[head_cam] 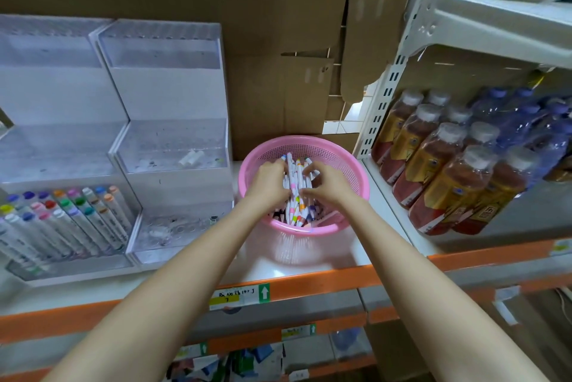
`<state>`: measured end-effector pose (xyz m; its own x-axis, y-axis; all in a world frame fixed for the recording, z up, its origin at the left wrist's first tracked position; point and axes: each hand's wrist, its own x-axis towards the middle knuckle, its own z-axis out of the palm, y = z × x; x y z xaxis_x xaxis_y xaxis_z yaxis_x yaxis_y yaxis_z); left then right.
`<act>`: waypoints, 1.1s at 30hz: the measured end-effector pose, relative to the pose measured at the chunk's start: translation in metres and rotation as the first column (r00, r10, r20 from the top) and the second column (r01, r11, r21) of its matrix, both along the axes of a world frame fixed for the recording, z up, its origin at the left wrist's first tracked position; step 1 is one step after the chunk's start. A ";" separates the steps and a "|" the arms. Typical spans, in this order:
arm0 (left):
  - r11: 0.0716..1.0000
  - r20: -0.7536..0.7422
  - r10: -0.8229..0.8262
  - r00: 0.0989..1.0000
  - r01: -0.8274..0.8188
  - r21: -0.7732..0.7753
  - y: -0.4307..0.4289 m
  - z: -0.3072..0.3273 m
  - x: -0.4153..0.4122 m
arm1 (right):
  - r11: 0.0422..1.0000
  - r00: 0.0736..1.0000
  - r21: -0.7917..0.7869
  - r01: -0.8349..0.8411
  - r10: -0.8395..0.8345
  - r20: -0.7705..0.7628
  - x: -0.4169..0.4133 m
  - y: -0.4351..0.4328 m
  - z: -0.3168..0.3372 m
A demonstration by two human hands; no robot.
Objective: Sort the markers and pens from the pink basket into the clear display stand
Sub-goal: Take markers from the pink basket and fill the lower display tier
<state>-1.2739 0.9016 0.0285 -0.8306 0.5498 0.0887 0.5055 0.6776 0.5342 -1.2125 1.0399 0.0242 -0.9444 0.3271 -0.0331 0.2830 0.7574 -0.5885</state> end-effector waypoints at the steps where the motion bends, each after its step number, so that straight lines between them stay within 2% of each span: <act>1: 1.000 0.024 -0.010 1.000 0.011 -0.023 0.000 0.001 0.000 | 1.000 1.000 -0.005 0.005 -0.005 -0.002 0.000 0.000 0.000; 4: 0.992 0.046 -0.068 0.997 0.072 -0.103 0.000 0.007 0.002 | 0.999 0.999 0.000 0.032 -0.032 0.018 -0.001 0.000 0.000; 7: 0.989 0.080 -0.114 0.990 0.121 -0.082 0.000 0.014 0.007 | 0.999 0.998 -0.012 0.052 -0.051 0.034 -0.002 0.000 -0.001; 11: 0.992 0.110 -0.060 0.992 0.072 -0.106 -0.001 0.014 0.005 | 0.998 0.996 -0.021 0.066 -0.064 0.059 -0.004 0.001 -0.001; 17: 0.980 0.269 -0.062 0.961 0.110 -0.166 0.001 0.010 -0.002 | 0.997 0.994 0.033 0.072 -0.074 0.083 -0.004 0.002 0.000; 21: 0.982 0.235 -0.062 0.970 0.101 -0.157 0.003 0.014 -0.003 | 0.997 0.995 0.017 0.077 -0.078 0.066 -0.005 0.004 -0.002; 27: 0.988 0.304 0.035 0.952 0.013 -0.154 0.005 0.016 -0.007 | 0.987 0.996 -0.131 0.091 -0.090 0.012 -0.004 0.006 0.002; 30: 0.983 0.313 0.027 0.949 0.032 -0.180 0.005 0.026 -0.005 | 0.972 0.991 -0.206 0.112 -0.124 -0.042 -0.001 0.007 0.007; 33: 0.997 0.302 0.028 0.953 -0.003 -0.083 0.003 0.035 -0.003 | 0.945 0.983 -0.309 0.112 -0.151 -0.107 0.004 0.005 0.016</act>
<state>-1.2768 0.9043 0.0632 -0.8203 0.5312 -0.2118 0.3177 0.7312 0.6037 -1.2089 1.0453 0.0407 -0.8964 0.4422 -0.0311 0.2757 0.5011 -0.8203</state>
